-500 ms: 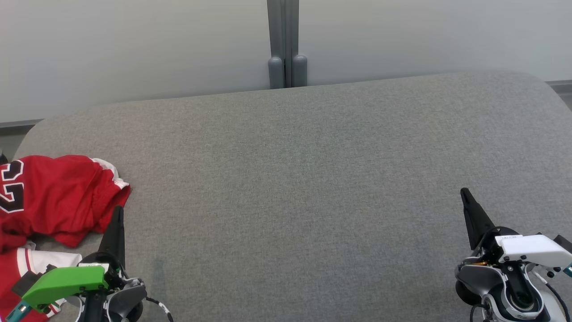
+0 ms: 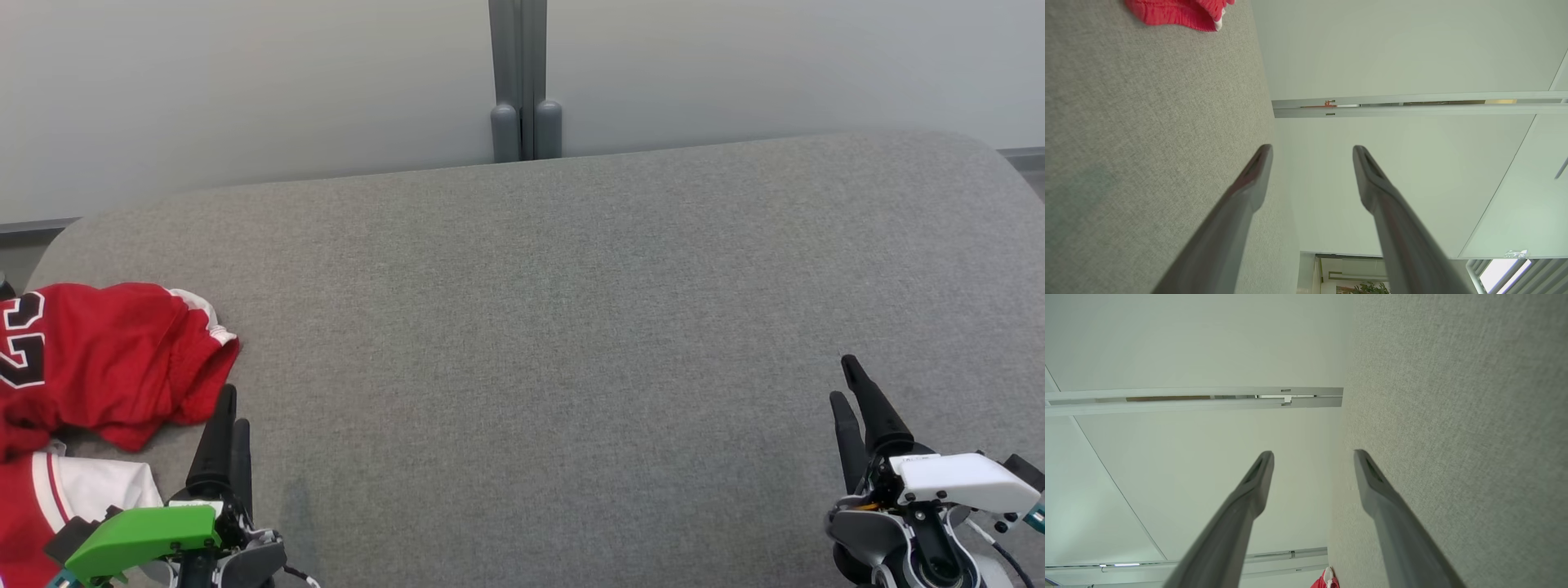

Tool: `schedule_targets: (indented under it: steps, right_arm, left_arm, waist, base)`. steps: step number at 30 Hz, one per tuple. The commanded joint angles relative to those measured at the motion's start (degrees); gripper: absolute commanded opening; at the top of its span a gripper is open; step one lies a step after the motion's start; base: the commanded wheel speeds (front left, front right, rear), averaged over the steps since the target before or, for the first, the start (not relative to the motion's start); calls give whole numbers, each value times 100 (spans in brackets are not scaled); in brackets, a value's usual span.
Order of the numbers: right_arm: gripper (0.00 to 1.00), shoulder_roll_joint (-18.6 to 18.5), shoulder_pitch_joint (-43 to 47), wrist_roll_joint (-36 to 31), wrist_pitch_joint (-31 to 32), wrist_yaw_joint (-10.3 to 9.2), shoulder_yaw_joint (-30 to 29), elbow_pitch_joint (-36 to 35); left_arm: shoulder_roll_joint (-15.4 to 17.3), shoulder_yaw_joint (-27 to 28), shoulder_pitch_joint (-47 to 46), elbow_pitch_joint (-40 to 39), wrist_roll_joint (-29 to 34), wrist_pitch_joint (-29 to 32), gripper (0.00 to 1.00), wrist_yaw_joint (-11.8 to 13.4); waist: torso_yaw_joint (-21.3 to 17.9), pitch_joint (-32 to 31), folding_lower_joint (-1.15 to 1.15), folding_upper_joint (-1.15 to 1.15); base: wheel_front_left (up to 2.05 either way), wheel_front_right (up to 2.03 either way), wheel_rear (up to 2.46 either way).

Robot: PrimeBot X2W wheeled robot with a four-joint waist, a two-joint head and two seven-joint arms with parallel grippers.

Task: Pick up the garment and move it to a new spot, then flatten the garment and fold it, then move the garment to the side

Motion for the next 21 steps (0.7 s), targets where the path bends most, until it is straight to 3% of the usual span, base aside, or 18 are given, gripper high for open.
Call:
schedule_targets:
  steps: [1,8,21]
  right_arm:
    - [100,-66,-40,-191,-77,3,42,-140]
    - [100,-77,40,-1056,-259,3,57,-292]
    - [100,-55,198,-3130,-567,3,101,-764]
  left_arm:
    - [32,-44,-41,-104,151,-65,100,7]
    - [35,-167,3,-121,746,-245,100,91]
    - [50,-347,121,-94,2460,-552,100,301]
  waist:
    - [4,-1,0,0]
    - [21,-2,0,0]
    - [60,-1,0,0]
  base:
    - [0,0,0]
    - [0,0,0]
    - [0,0,0]
